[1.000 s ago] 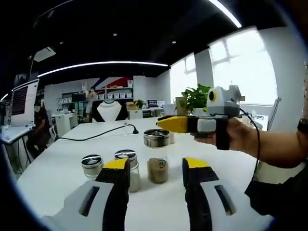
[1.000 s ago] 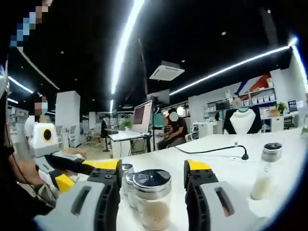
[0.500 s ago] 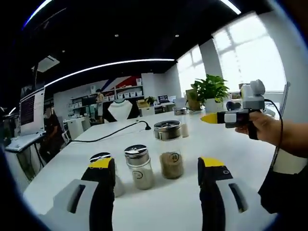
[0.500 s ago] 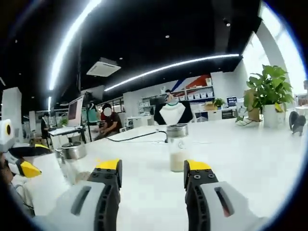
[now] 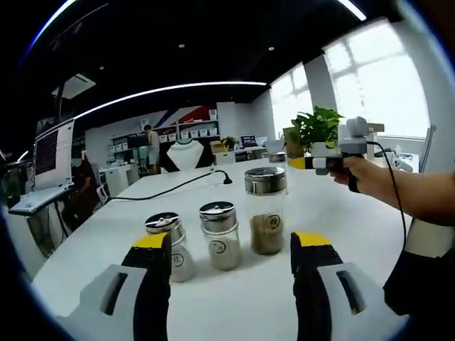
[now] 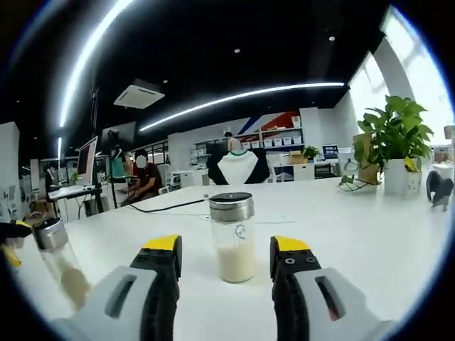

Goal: Rotate the seasoning bottle until the label or dispensing opening points toward the visible target arrow and the bottle remains upright within the marked orientation range

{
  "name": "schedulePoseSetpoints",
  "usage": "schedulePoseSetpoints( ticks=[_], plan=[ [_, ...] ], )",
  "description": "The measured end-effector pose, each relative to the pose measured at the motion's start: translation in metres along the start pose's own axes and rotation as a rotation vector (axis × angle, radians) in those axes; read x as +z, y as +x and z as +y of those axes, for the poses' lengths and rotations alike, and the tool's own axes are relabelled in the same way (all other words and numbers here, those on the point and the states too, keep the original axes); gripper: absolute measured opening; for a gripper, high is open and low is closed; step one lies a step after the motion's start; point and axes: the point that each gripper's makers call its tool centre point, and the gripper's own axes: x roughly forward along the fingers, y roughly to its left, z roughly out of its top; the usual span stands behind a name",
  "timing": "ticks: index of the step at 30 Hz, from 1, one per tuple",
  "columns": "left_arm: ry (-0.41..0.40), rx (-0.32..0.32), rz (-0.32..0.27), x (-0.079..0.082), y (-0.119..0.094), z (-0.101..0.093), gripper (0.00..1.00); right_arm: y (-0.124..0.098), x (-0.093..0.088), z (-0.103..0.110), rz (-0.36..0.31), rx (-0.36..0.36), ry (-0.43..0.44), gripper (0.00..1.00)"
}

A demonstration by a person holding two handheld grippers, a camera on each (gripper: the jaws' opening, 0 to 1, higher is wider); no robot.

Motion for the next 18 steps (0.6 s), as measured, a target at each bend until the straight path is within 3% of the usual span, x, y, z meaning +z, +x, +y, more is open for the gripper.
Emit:
schedulePoseSetpoints(
  ticks=[7,18],
  plan=[
    [-0.004,0.007,0.012,-0.003,0.001,0.005,0.71,0.052,0.013,-0.017,-0.003,-0.018,-0.048,0.48],
    [-0.007,0.021,0.022,-0.004,-0.004,0.013,0.68,0.082,0.017,-0.017,0.005,-0.017,-0.090,0.44]
  ],
)
